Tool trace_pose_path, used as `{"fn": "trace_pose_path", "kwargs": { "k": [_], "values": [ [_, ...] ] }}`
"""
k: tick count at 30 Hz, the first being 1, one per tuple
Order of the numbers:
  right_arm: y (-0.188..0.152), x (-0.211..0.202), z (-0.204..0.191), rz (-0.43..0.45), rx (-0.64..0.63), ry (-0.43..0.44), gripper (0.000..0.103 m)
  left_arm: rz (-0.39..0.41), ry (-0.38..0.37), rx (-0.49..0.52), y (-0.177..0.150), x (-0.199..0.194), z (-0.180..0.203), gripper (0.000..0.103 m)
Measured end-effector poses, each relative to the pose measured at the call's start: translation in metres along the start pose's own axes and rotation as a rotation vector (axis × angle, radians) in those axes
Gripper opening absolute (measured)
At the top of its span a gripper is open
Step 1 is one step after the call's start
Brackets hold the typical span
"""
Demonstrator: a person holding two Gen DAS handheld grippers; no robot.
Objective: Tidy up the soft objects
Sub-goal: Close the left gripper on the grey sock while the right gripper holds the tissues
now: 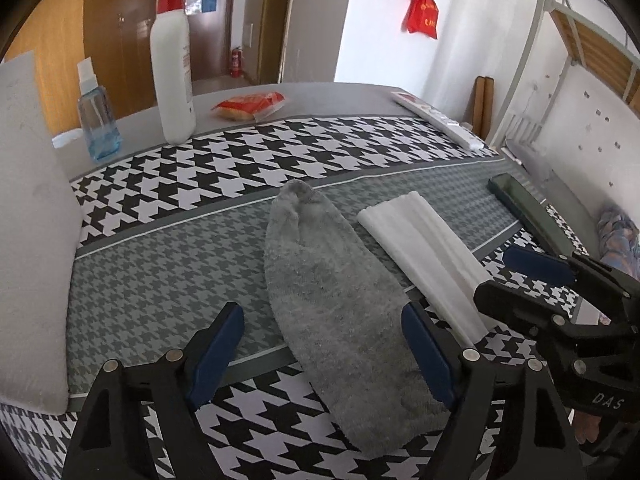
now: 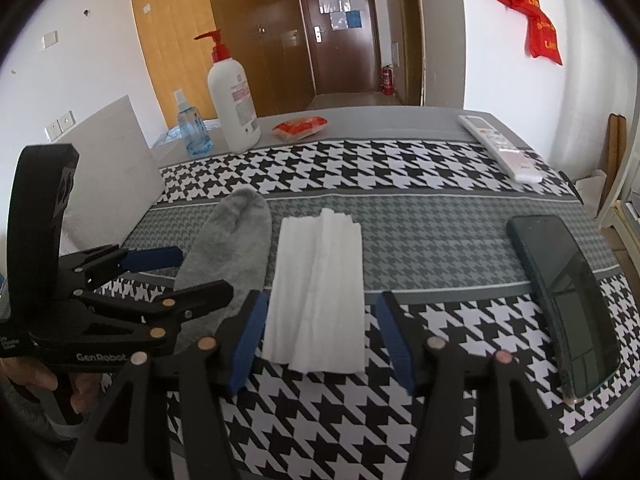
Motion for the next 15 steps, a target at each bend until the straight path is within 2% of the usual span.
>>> {"fn": "trace_pose_path", "kwargs": {
  "k": [10, 13, 15],
  "values": [
    [0.0, 0.007, 0.001, -0.023, -0.002, 0.002, 0.062, 0.004, 0.037, 0.048, 0.008, 0.011, 0.008, 0.068],
    [0.0, 0.008, 0.002, -0.031, -0.005, -0.003, 0.062, 0.008, 0.065, 0.076, 0.01, 0.015, 0.011, 0.055],
    [0.001, 0.008, 0.001, -0.036, -0.011, -0.007, 0.062, 0.009, 0.062, 0.083, 0.011, 0.016, 0.014, 0.039]
  ]
}}
Point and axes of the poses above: each gripper's, at about its wrist camera, not at the fingertips, and x roughly the way its jaws point, z to its right, y to its top, the point moved 7 cm from there along x, roughly the way its jaws point, and after that the axes turned 14 degrees about -x, right-handed, at the moved point
